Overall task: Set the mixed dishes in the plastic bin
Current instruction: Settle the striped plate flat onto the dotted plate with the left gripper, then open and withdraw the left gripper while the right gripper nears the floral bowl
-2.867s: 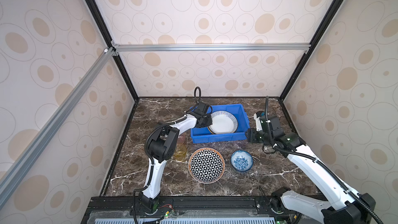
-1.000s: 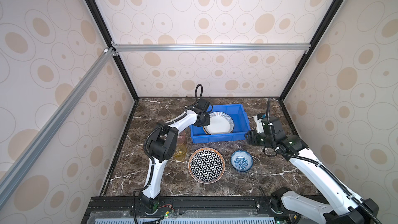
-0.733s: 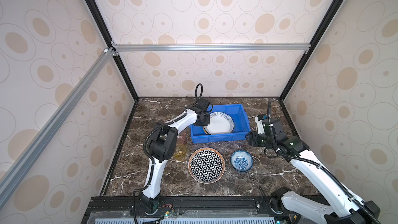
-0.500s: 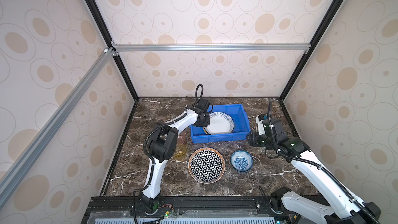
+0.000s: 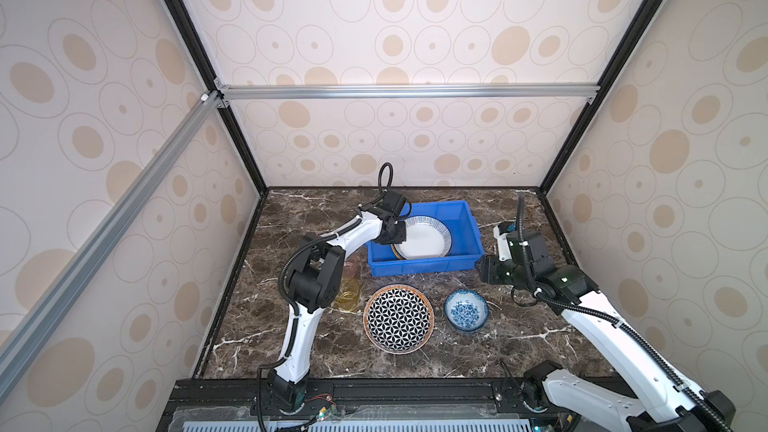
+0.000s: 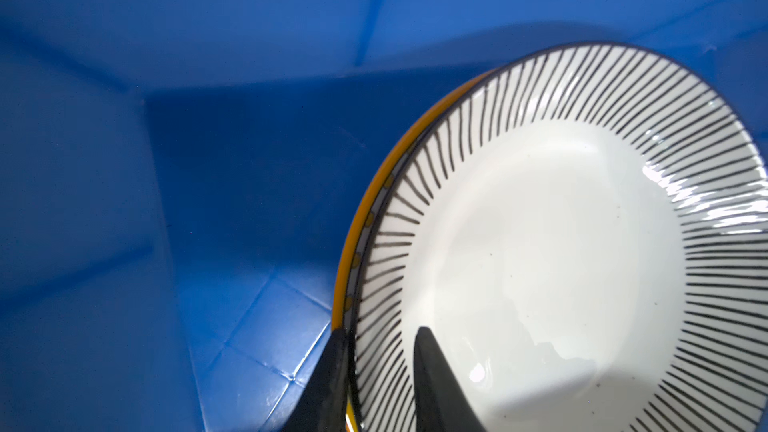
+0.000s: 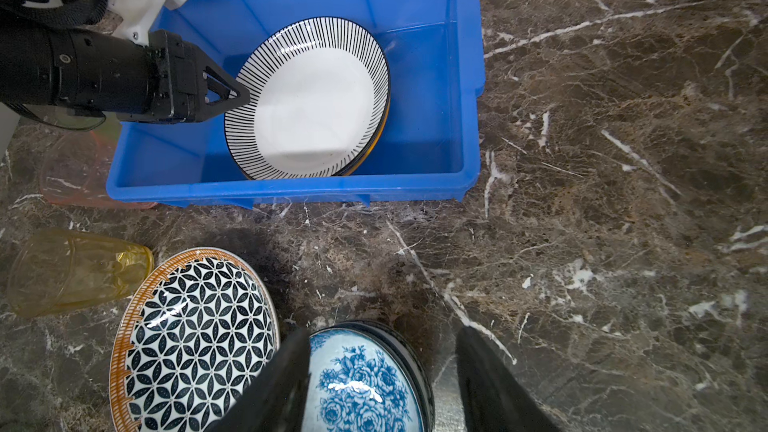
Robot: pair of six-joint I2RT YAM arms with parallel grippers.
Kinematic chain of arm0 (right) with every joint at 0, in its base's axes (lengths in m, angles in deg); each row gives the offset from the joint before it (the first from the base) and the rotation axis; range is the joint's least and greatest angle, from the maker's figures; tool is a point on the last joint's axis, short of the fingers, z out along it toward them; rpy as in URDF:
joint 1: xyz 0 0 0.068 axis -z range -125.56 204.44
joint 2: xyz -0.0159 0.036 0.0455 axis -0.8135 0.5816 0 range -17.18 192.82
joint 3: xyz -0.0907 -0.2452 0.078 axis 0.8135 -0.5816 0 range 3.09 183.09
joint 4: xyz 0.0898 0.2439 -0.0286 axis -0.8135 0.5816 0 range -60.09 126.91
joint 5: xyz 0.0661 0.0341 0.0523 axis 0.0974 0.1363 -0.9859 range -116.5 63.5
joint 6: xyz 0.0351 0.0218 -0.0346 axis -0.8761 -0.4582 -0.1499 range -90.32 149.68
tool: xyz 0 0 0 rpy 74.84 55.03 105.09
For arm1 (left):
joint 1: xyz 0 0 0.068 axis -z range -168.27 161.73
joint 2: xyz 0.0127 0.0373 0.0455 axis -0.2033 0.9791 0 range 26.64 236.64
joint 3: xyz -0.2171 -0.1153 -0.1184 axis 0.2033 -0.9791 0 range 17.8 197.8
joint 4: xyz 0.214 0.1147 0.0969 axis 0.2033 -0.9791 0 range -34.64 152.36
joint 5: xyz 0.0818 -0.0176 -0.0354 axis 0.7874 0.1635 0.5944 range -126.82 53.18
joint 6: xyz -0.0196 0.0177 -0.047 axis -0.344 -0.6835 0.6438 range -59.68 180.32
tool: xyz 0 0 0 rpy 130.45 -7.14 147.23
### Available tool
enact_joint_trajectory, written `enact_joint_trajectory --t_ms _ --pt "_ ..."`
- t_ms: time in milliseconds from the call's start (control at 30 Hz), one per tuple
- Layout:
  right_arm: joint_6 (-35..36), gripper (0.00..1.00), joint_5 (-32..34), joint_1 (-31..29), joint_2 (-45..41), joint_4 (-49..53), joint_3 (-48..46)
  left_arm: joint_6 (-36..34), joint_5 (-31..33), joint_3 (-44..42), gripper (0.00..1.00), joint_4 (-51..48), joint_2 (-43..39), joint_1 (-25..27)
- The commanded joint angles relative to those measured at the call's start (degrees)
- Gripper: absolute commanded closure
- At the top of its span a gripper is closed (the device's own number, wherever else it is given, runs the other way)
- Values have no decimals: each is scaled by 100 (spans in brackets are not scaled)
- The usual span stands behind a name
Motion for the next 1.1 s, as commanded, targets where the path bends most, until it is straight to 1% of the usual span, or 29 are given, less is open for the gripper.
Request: enact_joint_trajectory --t_ms 0,333,533,767,967,1067 --pt "67 41 80 30 -120 100 -69 31 -150 75 72 21 234 74" --pt "40 40 7 30 -127 92 -78 66 -213 331 72 -3 305 196" --pt "49 40 -72 30 -138 100 -80 50 -188 329 72 -6 239 214" --pt "58 40 -332 30 -105 57 -86 -86 336 560 72 -306 -44 215" --pt "85 40 -693 30 -43 -30 -100 -267 597 734 70 -556 -619 218" --pt "36 40 -936 30 -24 -64 -103 -324 772 596 70 -643 -965 215"
